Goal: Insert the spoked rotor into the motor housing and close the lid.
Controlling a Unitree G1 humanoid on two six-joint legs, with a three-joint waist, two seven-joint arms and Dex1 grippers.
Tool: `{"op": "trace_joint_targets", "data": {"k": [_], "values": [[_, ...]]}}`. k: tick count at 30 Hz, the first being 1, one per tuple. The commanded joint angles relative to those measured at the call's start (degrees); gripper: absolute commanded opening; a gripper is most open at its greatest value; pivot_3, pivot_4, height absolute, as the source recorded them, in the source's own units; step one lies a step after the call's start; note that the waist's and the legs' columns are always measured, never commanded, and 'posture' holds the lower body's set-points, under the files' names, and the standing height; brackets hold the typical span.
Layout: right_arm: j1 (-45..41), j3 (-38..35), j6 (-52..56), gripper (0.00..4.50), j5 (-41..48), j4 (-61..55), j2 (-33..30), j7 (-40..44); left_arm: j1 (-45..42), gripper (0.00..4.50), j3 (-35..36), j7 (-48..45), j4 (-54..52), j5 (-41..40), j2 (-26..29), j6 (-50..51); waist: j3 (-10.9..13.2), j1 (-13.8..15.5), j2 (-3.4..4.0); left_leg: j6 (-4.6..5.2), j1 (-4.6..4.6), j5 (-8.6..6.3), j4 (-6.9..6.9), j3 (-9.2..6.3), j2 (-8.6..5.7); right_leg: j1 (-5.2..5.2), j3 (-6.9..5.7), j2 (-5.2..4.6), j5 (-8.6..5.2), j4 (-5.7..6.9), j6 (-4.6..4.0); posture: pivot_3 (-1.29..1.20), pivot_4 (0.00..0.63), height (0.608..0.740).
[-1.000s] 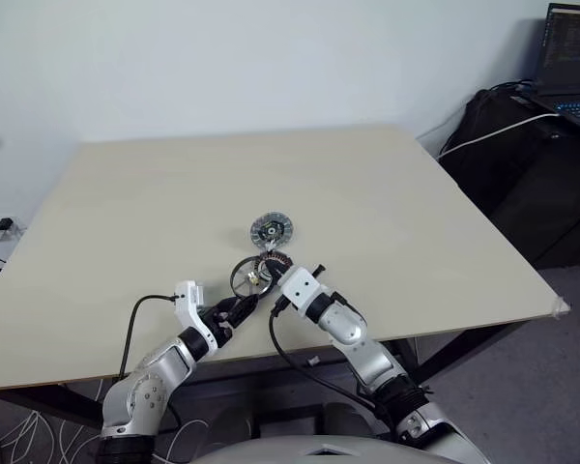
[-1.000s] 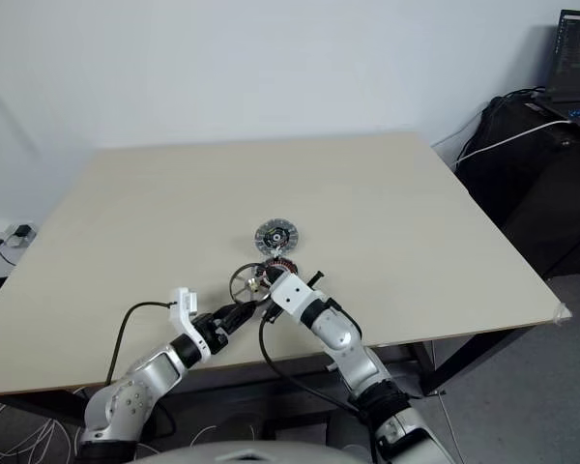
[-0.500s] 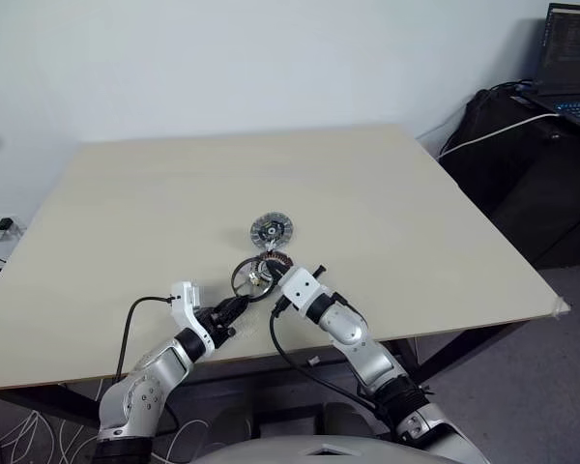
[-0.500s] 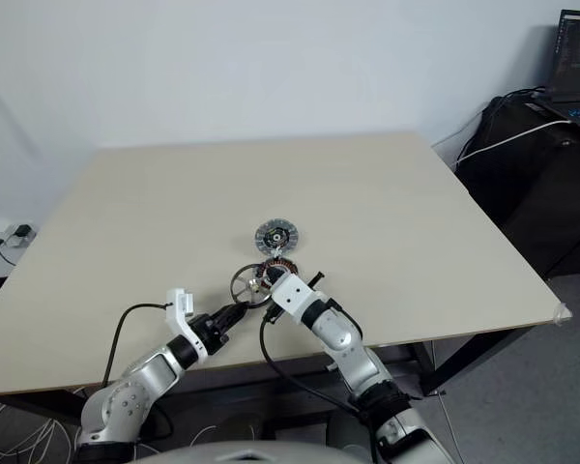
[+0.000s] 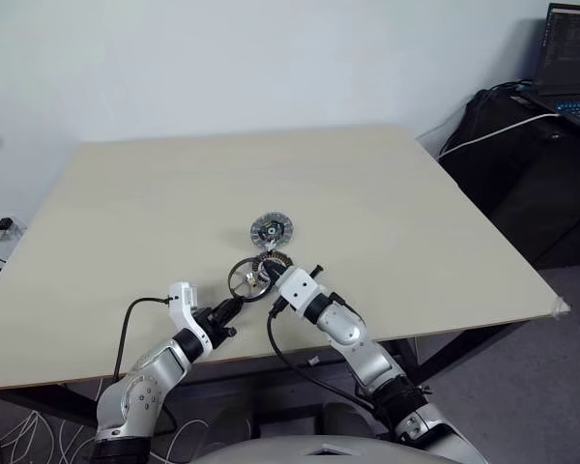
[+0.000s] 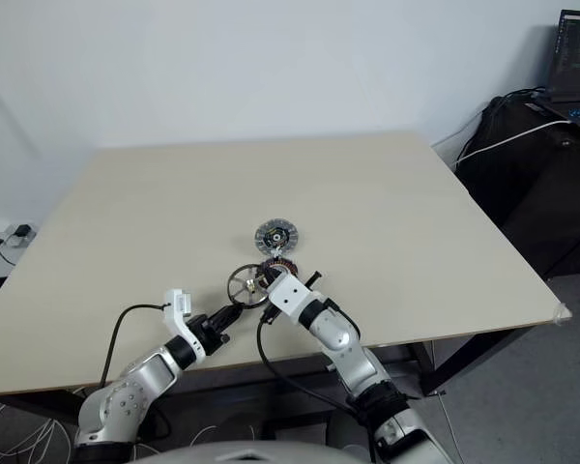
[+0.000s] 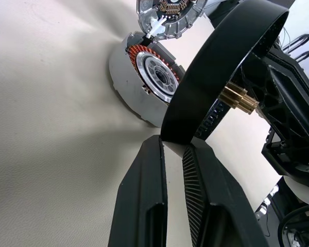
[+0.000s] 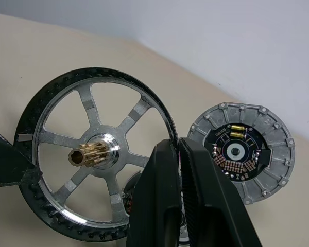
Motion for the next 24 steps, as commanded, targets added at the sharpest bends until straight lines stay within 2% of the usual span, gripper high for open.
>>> {"op": "trace_joint_targets", "data": {"k": [1,7,11,13,21,24], "values": [[-0.4,-0.7,0.2,0.00,-1.1,-1.8,-0.2,-1.0,-0.2,0.18,0.4,-0.5,-2.8,-0.6,-0.3,-1.0,0.0,0.0,0.00,0.00,0.00,0.00,0.00,0.00,0.00,0.00,0.00,0.00,0.00,0.00,0.00,0.00,0.000,0.740],[-0.3,-1.0,2.7,0.00,2.3,-2.8,-0.2,3.7,0.1,0.18,0.7,0.9,-3.1,-0.4,-1.8,-1.9,0.0,0.0,-0.01,0.00,0.00,0.00,0.00,0.00,0.00,0.00,0.00,0.00,0.00,0.00,0.00,0.00,0.000,0.740],[-0.2,-1.1,4.0,1.03,3.2,-3.6,-0.1,4.9,0.7,0.12,0.4,1.2,-3.5,-0.2,-2.6,-2.1,0.0,0.0,0.00,-0.01,0.00,-0.01,0.00,-0.01,0.01,0.00,-0.01,0.00,-0.01,0.00,0.00,0.00,0.000,0.740],[0.0,-1.0,4.5,1.66,3.6,-4.2,-0.1,5.7,0.8,0.00,0.4,1.3,-3.6,-0.1,-2.8,-2.1,0.0,0.0,-0.01,-0.03,0.00,-0.02,-0.01,-0.01,0.02,-0.01,-0.02,0.00,-0.01,0.00,0.00,0.00,0.000,0.740],[0.6,-0.9,5.5,4.22,4.4,-5.7,0.0,6.8,0.8,0.00,0.7,1.9,-3.8,0.0,-3.6,-2.4,0.0,0.1,-0.05,-0.16,-0.01,-0.09,-0.01,-0.01,0.00,0.00,-0.03,-0.02,-0.01,-0.01,0.00,0.00,0.000,0.740],[0.9,-0.8,6.8,4.22,5.7,-6.8,-0.4,9.3,0.3,0.00,1.1,3.2,-3.6,0.7,-4.5,-3.5,0.0,0.1,-0.07,-0.16,-0.01,-0.09,-0.01,-0.01,0.00,0.00,-0.03,-0.02,-0.02,-0.01,0.00,0.00,0.000,0.740]]}}
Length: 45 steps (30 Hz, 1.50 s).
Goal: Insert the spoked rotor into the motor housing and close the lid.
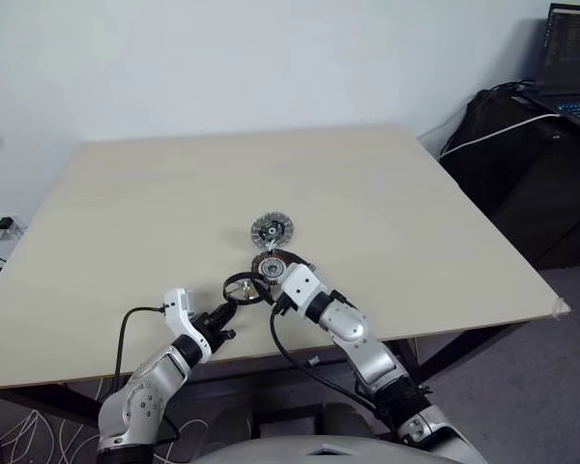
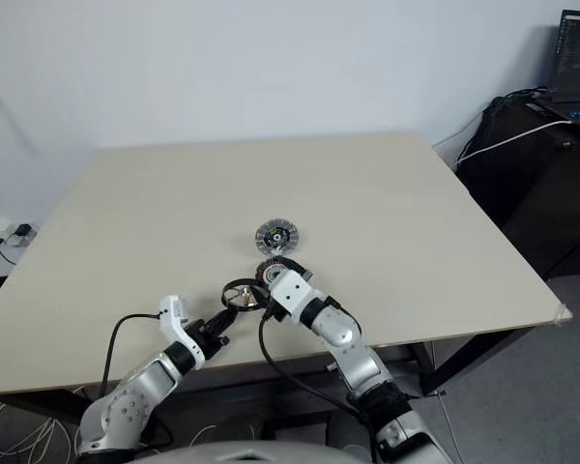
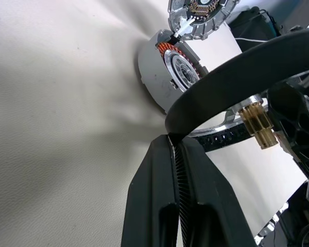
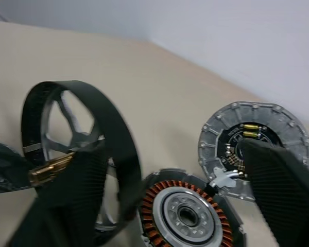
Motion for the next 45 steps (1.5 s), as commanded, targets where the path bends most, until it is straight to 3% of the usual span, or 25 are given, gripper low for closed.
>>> {"op": "trace_joint_targets", "data": {"k": [1,16,23,32,45], "values": [[0.1,0.3,2.1,4.22,1.9,-2.5,-0.1,3.3,-1.9,0.00,0.1,1.2,-3.4,0.2,-1.7,-3.0,0.0,0.0,0.00,0.00,0.00,0.00,0.00,0.00,0.00,0.00,0.00,0.00,0.00,0.00,0.00,0.00,0.000,0.740],[1.9,0.2,7.9,4.22,4.6,-7.0,-1.5,9.2,-7.5,0.00,-0.2,10.6,-2.0,7.6,-8.2,-11.5,0.1,0.6,-0.20,0.00,-0.05,0.00,0.00,0.01,-0.01,-0.03,-0.03,0.00,0.00,-0.02,0.01,0.00,0.000,0.740],[2.0,-0.4,8.2,4.22,4.4,-7.5,-1.5,8.5,-9.4,0.00,-4.4,11.2,0.4,17.0,-7.8,-20.2,0.1,0.8,-0.25,0.02,-0.07,0.01,0.02,0.02,-0.04,-0.03,-0.02,-0.01,0.01,-0.03,0.02,0.00,0.000,0.740],[4.1,-2.9,9.4,4.22,5.6,-9.4,-2.4,7.4,-11.8,0.00,-12.9,12.4,9.7,32.9,-7.3,-38.1,0.1,1.0,-0.25,0.07,-0.09,0.04,0.01,0.02,-0.05,-0.04,-0.02,-0.01,0.02,-0.04,0.02,0.00,0.000,0.740],[11.6,-7.7,14.2,4.22,9.8,-17.9,-5.9,7.6,-15.4,0.00,-13.8,18.4,23.0,41.0,-7.9,-50.0,0.1,1.3,-0.25,0.21,-0.13,0.10,0.02,0.01,-0.05,-0.06,-0.05,-0.04,0.03,-0.05,0.08,0.00,0.000,0.740]]}}
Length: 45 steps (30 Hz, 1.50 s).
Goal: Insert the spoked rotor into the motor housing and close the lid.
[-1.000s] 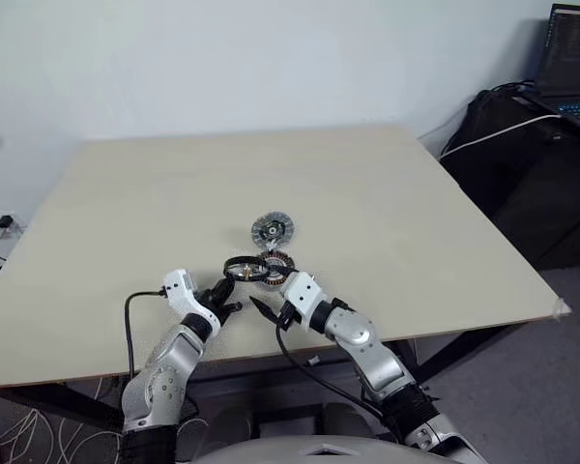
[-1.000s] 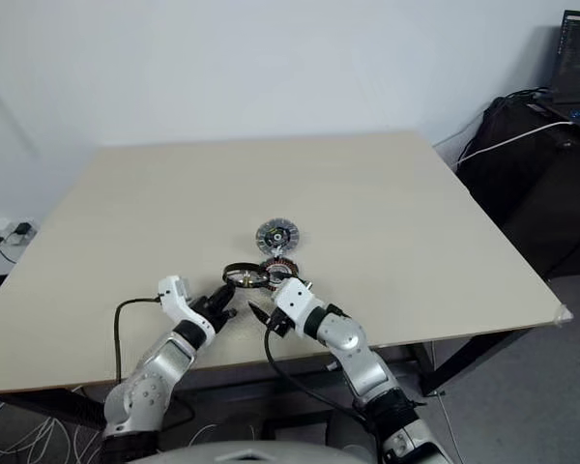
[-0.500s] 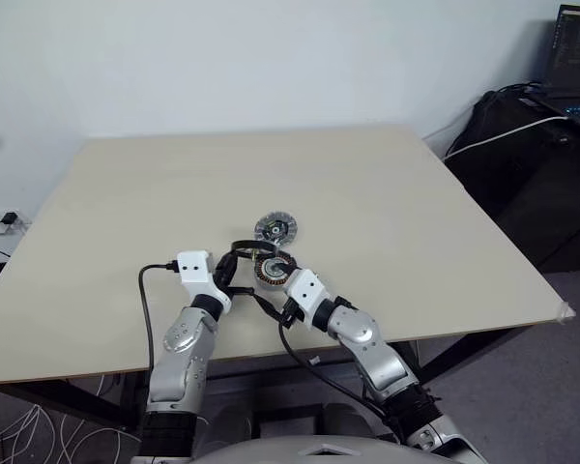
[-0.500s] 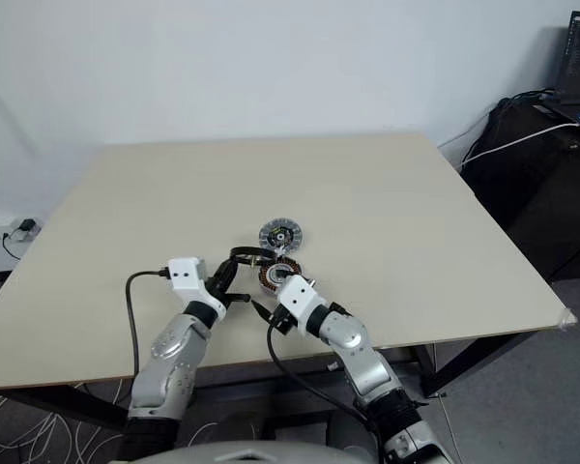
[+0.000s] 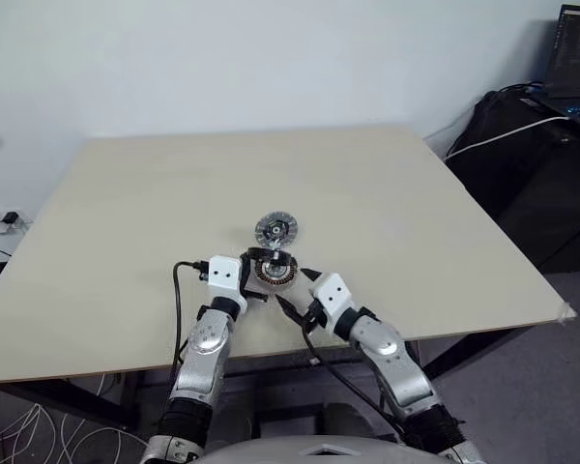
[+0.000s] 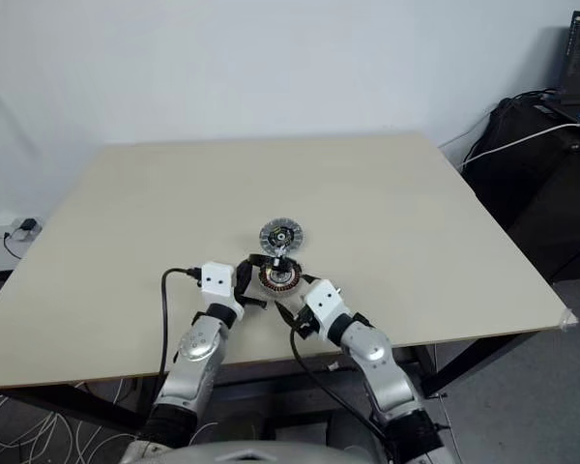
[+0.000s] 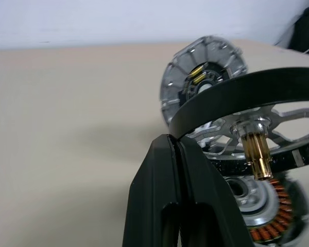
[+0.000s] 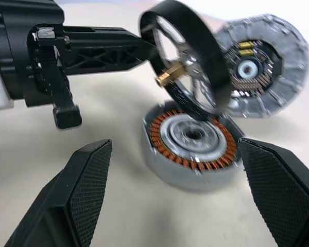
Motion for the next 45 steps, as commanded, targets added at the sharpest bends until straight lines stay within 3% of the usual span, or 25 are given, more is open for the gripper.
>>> {"op": "trace_joint_targets", "data": {"k": [1,26,29,40,45], "values": [[1.0,-2.1,1.0,4.22,2.0,-4.6,-0.7,-0.2,-1.9,0.00,-0.2,1.3,0.7,1.3,-0.1,-3.8,0.0,0.1,0.00,0.00,0.00,0.00,0.00,0.00,0.00,0.00,0.00,0.00,0.00,0.00,0.00,0.00,0.000,0.740],[2.4,-2.2,1.9,4.22,1.8,-5.9,-1.6,-0.8,-10.4,0.00,-2.6,6.5,18.6,8.6,0.1,-15.2,0.0,1.3,-0.01,0.05,-0.03,0.02,0.07,0.03,-0.01,0.00,-0.02,0.01,0.13,0.00,0.24,0.00,0.000,0.740],[2.6,-2.3,1.9,4.26,1.7,-6.0,-1.7,-0.9,-10.2,0.67,-2.7,6.0,18.7,8.4,0.0,-15.4,0.0,1.3,-0.01,0.05,-0.04,0.02,0.07,0.03,0.00,-0.01,-0.03,0.01,0.14,0.00,0.25,0.00,0.000,0.740],[2.3,-2.1,1.9,4.26,1.7,-5.9,-2.0,-1.3,-6.9,4.36,-2.3,5.1,13.4,7.6,0.9,-14.3,0.0,1.3,-0.01,0.05,-0.04,0.02,0.08,0.03,0.00,-0.01,-0.02,0.01,0.14,0.00,0.25,0.00,0.000,0.740],[2.4,-2.1,2.0,4.26,1.6,-6.0,-2.1,-1.4,-4.7,4.44,-2.1,5.2,9.9,7.4,1.3,-13.0,0.0,1.3,-0.01,0.06,-0.04,0.02,0.09,0.04,0.00,0.00,-0.02,0.00,0.14,0.00,0.23,0.00,0.000,0.740]]}}
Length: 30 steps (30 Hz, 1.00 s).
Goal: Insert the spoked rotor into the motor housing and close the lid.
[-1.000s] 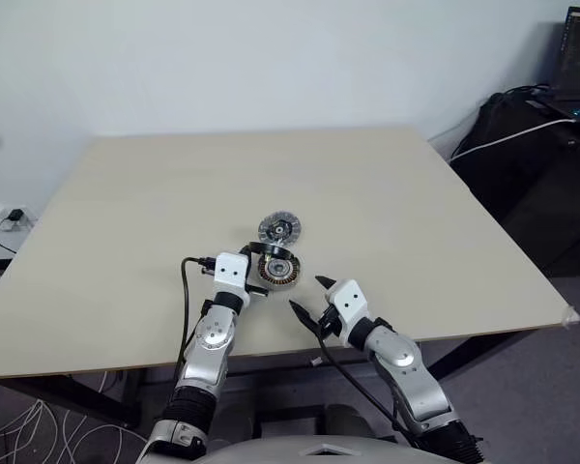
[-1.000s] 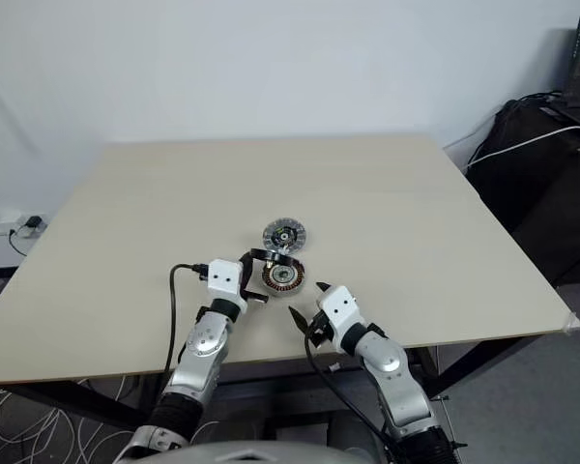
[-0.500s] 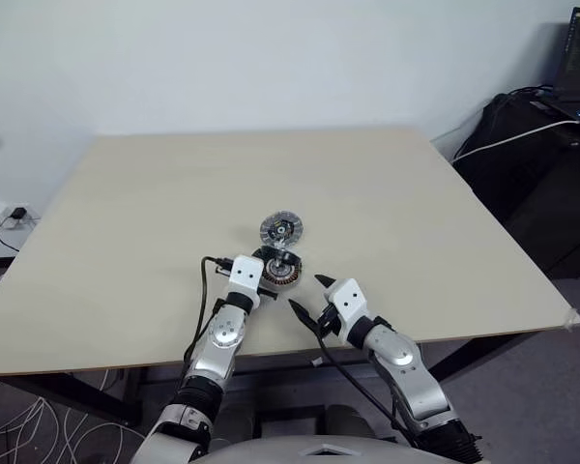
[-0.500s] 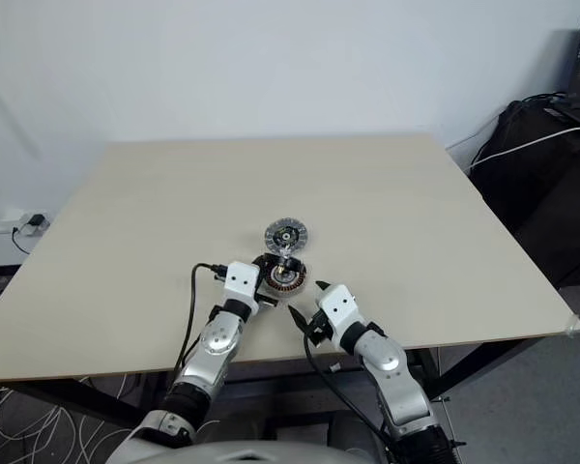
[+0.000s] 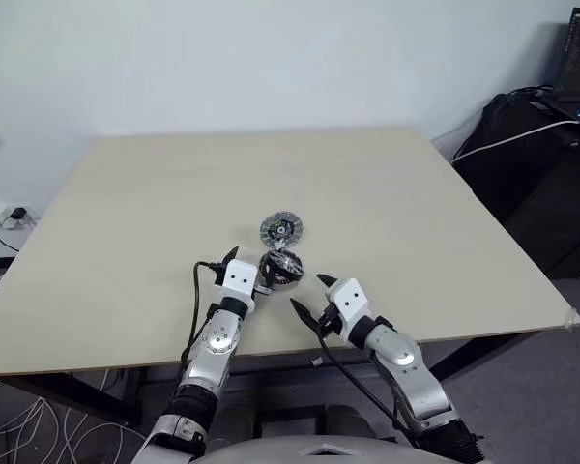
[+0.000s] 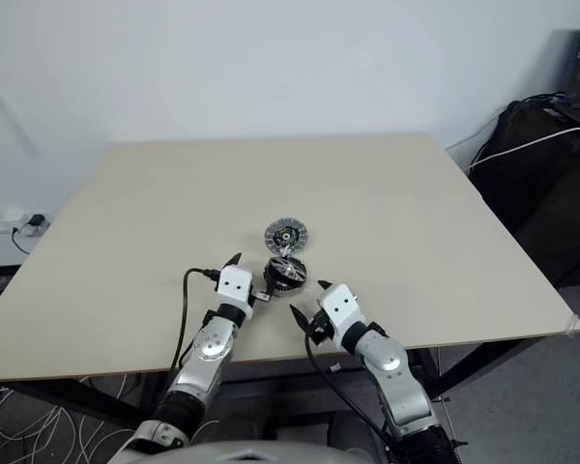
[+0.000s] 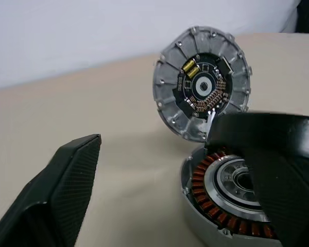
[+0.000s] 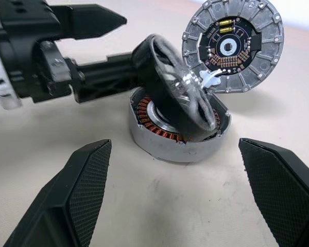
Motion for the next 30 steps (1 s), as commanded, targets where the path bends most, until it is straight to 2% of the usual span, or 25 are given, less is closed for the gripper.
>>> {"op": "trace_joint_targets", "data": {"k": [1,11,14,25,30], "values": [[-1.0,-0.5,-0.4,4.26,0.2,-2.4,0.0,-0.2,0.6,4.44,0.4,0.4,-4.9,-0.2,0.2,0.6,0.0,0.0,0.00,0.00,0.00,0.00,0.00,0.00,0.00,0.00,0.00,0.00,0.00,0.00,-0.01,0.00,0.000,0.740],[-1.3,-0.7,1.1,4.26,0.8,-2.6,0.0,-0.1,4.8,4.44,1.6,0.6,-11.4,0.0,2.2,6.5,0.0,0.0,0.01,0.00,0.01,0.00,0.01,0.00,0.00,0.01,0.00,0.00,-0.01,0.01,-0.01,0.00,0.000,0.740],[-1.4,-0.8,2.8,3.68,1.5,-2.9,0.2,0.3,5.7,4.50,1.6,0.5,-12.9,-0.1,2.7,8.1,0.0,0.0,0.02,0.00,0.01,0.00,0.02,0.00,0.00,0.00,0.01,0.00,-0.01,0.01,-0.02,0.00,0.000,0.740],[-2.5,0.5,11.9,0.07,1.9,-7.5,0.6,-0.2,7.7,4.50,4.0,2.5,-16.6,-2.5,2.1,9.8,0.0,0.0,0.04,0.00,0.01,0.00,0.02,0.00,0.01,0.00,0.00,-0.01,-0.02,0.02,-0.04,0.00,0.000,0.740],[-4.7,3.0,19.8,0.03,1.0,-9.3,1.3,-0.2,11.0,4.50,7.9,1.6,-21.0,-8.7,0.2,12.9,-0.1,-0.1,0.03,-0.01,0.00,-0.01,0.02,0.00,0.03,-0.01,0.00,-0.02,-0.02,0.03,-0.05,0.00,0.000,0.740]]}}
